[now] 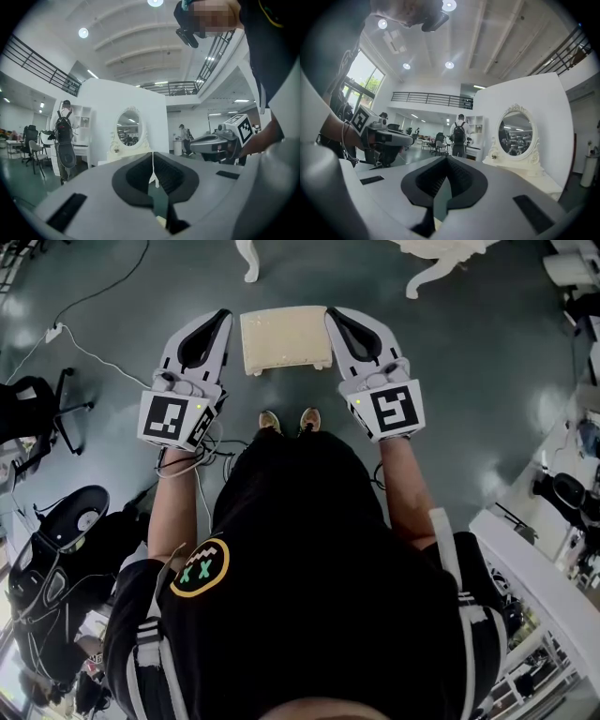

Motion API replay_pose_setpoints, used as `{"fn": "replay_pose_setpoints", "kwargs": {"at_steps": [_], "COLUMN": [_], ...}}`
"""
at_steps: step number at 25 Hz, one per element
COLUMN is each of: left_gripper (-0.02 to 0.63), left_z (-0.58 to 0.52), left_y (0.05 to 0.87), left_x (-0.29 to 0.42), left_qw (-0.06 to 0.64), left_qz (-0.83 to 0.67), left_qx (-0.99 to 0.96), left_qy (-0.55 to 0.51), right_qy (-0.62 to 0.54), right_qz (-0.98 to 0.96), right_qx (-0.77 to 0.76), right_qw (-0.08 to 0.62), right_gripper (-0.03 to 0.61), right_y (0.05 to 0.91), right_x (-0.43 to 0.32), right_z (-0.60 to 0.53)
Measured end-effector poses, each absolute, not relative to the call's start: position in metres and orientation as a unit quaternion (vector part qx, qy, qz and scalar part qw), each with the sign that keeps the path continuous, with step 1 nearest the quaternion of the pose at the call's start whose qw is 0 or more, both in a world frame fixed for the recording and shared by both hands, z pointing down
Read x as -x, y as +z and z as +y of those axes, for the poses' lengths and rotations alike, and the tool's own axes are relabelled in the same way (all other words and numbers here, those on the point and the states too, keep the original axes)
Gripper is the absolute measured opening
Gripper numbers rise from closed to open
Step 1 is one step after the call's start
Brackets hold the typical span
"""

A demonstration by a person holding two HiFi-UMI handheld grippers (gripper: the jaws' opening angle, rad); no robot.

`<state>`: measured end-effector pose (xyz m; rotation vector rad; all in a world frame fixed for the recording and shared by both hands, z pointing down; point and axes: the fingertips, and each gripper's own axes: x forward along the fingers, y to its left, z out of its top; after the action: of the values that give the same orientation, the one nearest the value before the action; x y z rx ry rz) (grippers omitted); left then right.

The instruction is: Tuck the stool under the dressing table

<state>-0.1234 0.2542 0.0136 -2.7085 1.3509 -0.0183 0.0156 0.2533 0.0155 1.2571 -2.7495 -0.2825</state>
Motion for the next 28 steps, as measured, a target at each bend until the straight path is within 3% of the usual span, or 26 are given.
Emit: {"fn": "replay_pose_setpoints", "kwargs": {"at_steps": [8,12,18,20,24,28], "left_gripper": [0.036,0.135,0.303,0.373,0.43,0.451], "left_z": [0.252,0.251,0.253,0.253,0.255,0.252], "left_y": [0.017,0.021,0.026,0.028,0.031,0.035], "left_x": [0.123,0.121,0.117,0.115,0.115,0.119], "left_qw": [0.054,0.055,0.067,0.077,0.085,0.076], "left_qz": [0.441,0.434,0.425,0.421,0.415,0.422], "left_qx": [0.896,0.899,0.903,0.903,0.905,0.902], "left_qy": [-0.005,-0.012,-0.023,-0.034,-0.043,-0.04], "right_qy": [-0.086,-0.079,-0.063,-0.058,-0.062,-0.067], "right_qz": [-0.905,-0.909,-0.916,-0.919,-0.921,-0.92], "right_qx": [-0.412,-0.406,-0.393,-0.389,-0.383,-0.382], "right_qw": [0.054,0.054,0.044,0.038,0.042,0.055], "right_gripper": [0.031,0.097,0.27,0.35,0.534,0.571], "right_y": [0.02,0.023,0.026,0.024,0.025,0.031], "right_x": [-0.013,-0.011,-0.013,-0.014,-0.013,-0.011], "right_z": [0.251,0.25,0.252,0.252,0.251,0.247]}}
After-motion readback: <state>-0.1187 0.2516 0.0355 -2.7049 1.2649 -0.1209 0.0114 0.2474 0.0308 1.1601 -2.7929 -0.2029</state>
